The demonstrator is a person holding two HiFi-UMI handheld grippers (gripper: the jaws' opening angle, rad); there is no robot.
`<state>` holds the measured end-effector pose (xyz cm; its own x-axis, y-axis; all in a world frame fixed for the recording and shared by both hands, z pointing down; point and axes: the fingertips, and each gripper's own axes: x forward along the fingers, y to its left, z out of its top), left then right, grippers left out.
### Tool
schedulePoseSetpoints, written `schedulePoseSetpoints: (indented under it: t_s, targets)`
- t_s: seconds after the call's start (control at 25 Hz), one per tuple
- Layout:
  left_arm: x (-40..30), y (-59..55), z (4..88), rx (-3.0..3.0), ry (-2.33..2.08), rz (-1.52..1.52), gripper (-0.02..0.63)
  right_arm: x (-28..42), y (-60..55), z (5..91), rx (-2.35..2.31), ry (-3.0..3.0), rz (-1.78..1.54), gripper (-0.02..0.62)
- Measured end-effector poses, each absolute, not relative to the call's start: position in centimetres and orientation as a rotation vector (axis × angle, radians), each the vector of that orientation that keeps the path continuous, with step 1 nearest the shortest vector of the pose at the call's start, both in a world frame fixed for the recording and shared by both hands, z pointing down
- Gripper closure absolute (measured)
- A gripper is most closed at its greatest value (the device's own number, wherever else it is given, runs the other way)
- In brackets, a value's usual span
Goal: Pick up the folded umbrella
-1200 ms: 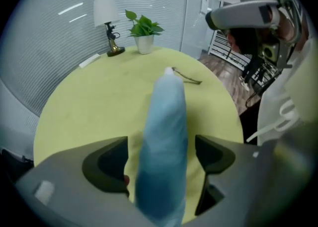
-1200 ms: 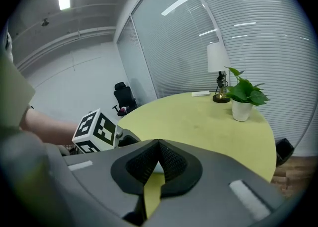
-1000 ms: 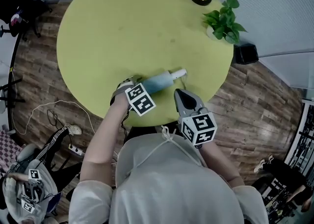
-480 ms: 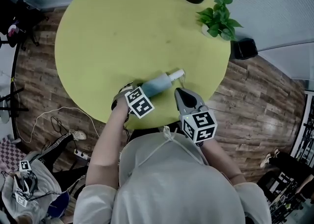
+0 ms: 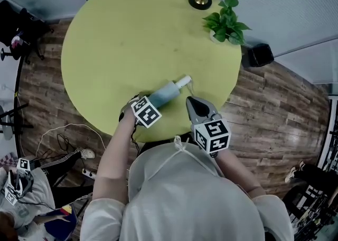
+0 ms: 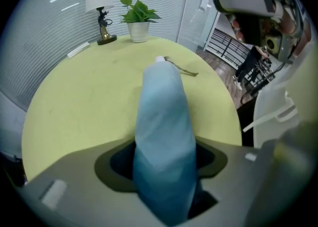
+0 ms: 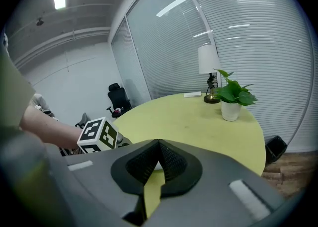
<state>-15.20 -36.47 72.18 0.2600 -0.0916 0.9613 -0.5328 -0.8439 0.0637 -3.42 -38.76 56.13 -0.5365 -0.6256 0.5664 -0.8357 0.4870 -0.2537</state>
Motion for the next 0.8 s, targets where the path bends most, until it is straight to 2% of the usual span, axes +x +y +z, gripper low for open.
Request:
schedulePoseSetpoints:
  t_s: [0.32, 0.8]
  targets:
    - [-15.6, -37.6, 68.7, 2.178, -0.709, 1.512, 0.314, -1.8, -38.3, 55.5, 1.229, -2.335, 0.697, 0.595]
    - [-15.5, -42.3, 54.4, 2.437, -1.293, 1.057, 0.313, -2.8, -38.8, 51.9, 1.205, -2.433, 0.600, 0.595]
